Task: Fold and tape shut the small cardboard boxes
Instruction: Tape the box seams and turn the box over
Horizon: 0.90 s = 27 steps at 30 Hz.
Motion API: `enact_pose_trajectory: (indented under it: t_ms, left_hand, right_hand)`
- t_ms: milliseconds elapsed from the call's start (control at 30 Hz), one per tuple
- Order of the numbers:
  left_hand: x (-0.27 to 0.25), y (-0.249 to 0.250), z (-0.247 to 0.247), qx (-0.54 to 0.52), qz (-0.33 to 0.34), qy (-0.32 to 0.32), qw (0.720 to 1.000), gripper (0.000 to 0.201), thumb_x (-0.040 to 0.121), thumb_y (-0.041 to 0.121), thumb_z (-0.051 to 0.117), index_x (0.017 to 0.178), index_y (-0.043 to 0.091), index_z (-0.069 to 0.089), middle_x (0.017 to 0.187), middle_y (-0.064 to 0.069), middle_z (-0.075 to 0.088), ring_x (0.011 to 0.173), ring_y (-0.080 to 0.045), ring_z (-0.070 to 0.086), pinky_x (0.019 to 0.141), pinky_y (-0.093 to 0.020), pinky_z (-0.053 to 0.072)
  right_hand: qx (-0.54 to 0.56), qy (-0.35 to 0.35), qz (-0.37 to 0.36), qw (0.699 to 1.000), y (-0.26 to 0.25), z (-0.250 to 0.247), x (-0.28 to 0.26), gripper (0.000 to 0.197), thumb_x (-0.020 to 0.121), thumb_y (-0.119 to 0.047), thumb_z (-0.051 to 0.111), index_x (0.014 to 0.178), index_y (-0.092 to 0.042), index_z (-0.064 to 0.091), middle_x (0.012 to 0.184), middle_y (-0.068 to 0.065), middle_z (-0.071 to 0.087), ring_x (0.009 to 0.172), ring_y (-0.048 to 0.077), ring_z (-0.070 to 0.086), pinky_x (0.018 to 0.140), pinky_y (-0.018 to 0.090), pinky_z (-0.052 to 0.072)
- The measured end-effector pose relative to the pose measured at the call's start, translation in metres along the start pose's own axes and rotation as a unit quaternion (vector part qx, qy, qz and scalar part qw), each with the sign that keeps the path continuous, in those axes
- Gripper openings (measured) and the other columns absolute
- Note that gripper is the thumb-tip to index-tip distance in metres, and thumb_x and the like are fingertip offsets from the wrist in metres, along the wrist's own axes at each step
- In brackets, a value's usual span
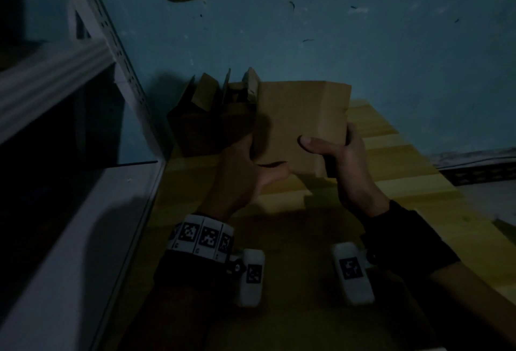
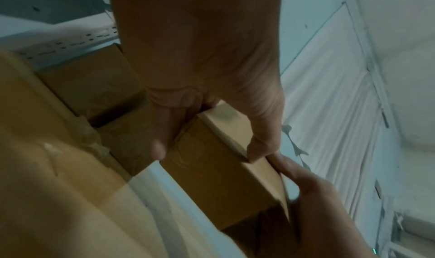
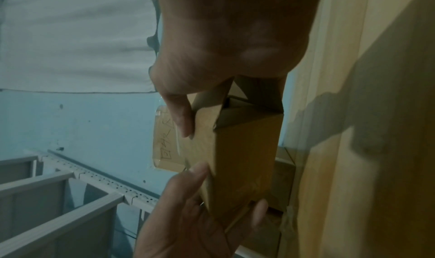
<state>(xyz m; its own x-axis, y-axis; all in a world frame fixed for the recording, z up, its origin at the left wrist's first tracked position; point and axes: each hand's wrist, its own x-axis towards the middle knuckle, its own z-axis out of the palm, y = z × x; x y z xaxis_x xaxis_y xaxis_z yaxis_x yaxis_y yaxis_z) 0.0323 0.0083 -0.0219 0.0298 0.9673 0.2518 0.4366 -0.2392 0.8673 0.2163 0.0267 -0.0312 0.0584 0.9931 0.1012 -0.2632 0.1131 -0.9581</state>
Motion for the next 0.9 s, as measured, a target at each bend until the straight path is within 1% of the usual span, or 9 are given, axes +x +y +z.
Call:
enact_pose_trajectory:
  t_ms: [100,300,433,567,633,667,733,800,900]
  left_hand:
    - [0.002,0.000,-0.003,-0.013,0.016,-0.009,1.000,0.050,0.070,0.023,0.088,0.116,0.022,0.065,0.105,0.018,0.067,0.094,0.008,0.063,0.075,-0.011,0.052]
    - [0.002,0.001,-0.001,0.015,0.042,0.002,0.999,0.052,0.069,0.024,0.087,0.116,0.012,0.068,0.103,0.006,0.069,0.088,0.005,0.061,0.063,-0.005,0.046]
    - [0.001,0.002,-0.001,0.024,0.050,-0.004,0.998,0.046,0.066,0.028,0.084,0.106,0.009,0.069,0.092,0.006,0.066,0.080,-0.002,0.060,0.057,-0.005,0.041]
    - [0.000,0.000,-0.003,0.010,0.046,-0.009,0.999,0.039,0.069,0.025,0.083,0.104,0.017,0.067,0.091,0.013,0.064,0.082,0.000,0.060,0.059,-0.005,0.041]
    - [0.000,0.001,-0.003,-0.034,0.028,-0.020,0.999,0.044,0.077,0.021,0.081,0.118,0.023,0.064,0.103,0.016,0.064,0.095,0.002,0.061,0.070,-0.007,0.046]
    - [0.001,0.001,-0.003,-0.062,0.016,-0.025,0.998,0.045,0.081,0.020,0.079,0.122,0.028,0.061,0.108,0.019,0.063,0.098,0.007,0.060,0.073,-0.007,0.048]
    - [0.004,0.003,-0.001,-0.126,-0.011,-0.045,0.991,0.036,0.088,0.020,0.072,0.113,0.041,0.057,0.104,0.026,0.059,0.088,0.018,0.060,0.070,-0.005,0.049]
    - [0.006,0.004,0.003,-0.194,-0.052,-0.073,0.977,0.030,0.093,0.019,0.066,0.106,0.043,0.053,0.103,0.023,0.059,0.090,0.011,0.063,0.072,-0.012,0.053]
    - [0.008,0.004,0.008,-0.249,-0.096,-0.066,0.962,0.035,0.095,0.012,0.062,0.116,0.039,0.052,0.117,0.009,0.061,0.111,-0.013,0.064,0.086,-0.028,0.056]
  right_hand:
    - [0.006,0.000,0.001,1.000,-0.001,0.000,-0.001,0.076,0.075,-0.011,0.085,0.140,-0.011,0.044,0.125,0.006,0.069,0.103,0.019,0.073,0.075,0.029,0.062]
    - [0.003,-0.006,-0.001,1.000,0.001,0.000,-0.001,0.078,0.076,-0.014,0.084,0.142,-0.012,0.044,0.128,0.006,0.069,0.110,0.021,0.071,0.085,0.039,0.063]
    - [0.003,-0.006,-0.003,1.000,0.002,-0.001,-0.002,0.074,0.076,-0.014,0.084,0.140,-0.013,0.046,0.125,0.004,0.071,0.109,0.020,0.072,0.087,0.042,0.062]
    - [0.000,-0.008,-0.009,1.000,0.002,-0.003,0.000,0.075,0.075,-0.016,0.085,0.140,-0.014,0.048,0.125,0.003,0.071,0.109,0.020,0.072,0.087,0.042,0.062]
    - [0.004,-0.004,-0.017,1.000,0.001,-0.003,0.002,0.083,0.071,-0.021,0.089,0.142,-0.013,0.047,0.128,0.005,0.070,0.112,0.023,0.071,0.089,0.047,0.061]
    - [0.011,-0.004,-0.021,1.000,0.001,-0.003,0.002,0.084,0.070,-0.023,0.089,0.142,-0.011,0.048,0.129,0.007,0.069,0.114,0.025,0.070,0.091,0.050,0.060]
    - [0.033,-0.012,-0.026,0.999,0.000,-0.002,0.003,0.080,0.072,-0.021,0.087,0.142,-0.008,0.050,0.130,0.010,0.069,0.116,0.029,0.069,0.094,0.053,0.058]
    - [0.045,-0.025,-0.025,0.998,0.001,-0.001,0.002,0.070,0.077,-0.019,0.082,0.140,-0.007,0.053,0.129,0.011,0.070,0.117,0.030,0.068,0.096,0.053,0.057]
    - [0.045,-0.033,-0.021,0.998,0.004,0.000,0.001,0.065,0.081,-0.018,0.079,0.139,-0.005,0.055,0.128,0.012,0.070,0.117,0.030,0.068,0.099,0.053,0.056]
